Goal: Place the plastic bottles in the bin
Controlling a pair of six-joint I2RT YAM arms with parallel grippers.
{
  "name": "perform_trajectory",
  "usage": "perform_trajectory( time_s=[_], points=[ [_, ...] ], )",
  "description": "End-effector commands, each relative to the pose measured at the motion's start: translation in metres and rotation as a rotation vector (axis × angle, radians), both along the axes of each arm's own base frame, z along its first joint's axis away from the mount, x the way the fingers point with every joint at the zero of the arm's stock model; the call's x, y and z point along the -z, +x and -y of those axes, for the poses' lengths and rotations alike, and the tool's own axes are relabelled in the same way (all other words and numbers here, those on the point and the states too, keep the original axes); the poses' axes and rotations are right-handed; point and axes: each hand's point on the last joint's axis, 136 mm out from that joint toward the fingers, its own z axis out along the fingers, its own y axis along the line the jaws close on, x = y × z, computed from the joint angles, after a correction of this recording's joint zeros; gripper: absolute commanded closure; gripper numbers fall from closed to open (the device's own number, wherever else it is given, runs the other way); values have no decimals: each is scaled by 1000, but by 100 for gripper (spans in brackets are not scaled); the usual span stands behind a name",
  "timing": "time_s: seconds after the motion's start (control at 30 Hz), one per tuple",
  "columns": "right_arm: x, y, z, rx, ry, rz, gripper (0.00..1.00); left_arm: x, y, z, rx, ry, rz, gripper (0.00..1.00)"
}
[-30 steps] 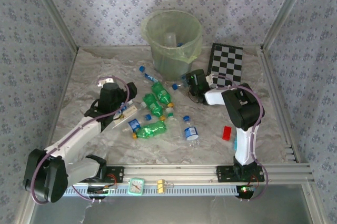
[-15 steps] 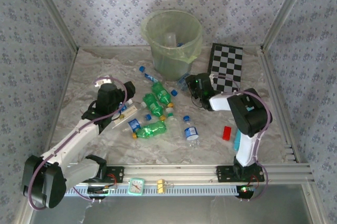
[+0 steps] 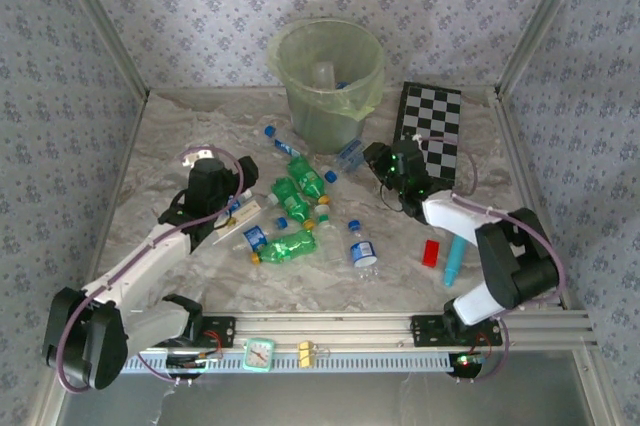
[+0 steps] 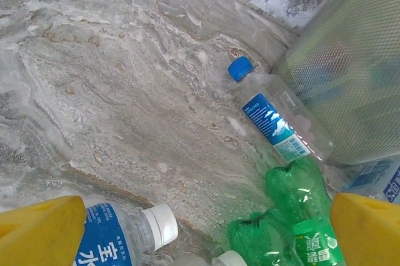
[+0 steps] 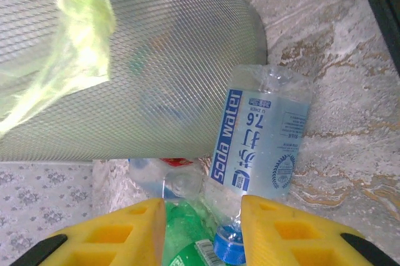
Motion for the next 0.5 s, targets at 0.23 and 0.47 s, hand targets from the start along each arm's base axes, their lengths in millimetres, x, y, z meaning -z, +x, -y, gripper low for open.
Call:
perform_trajectory(
  time_s=[0.23, 0.47],
  points=[
    [16, -9, -9, -80, -164, -74, 42, -6, 9, 5, -2, -42, 28, 0],
    [49, 15, -39, -132, -217, -158, 22, -3, 5, -1, -13, -15, 22, 0]
  ],
)
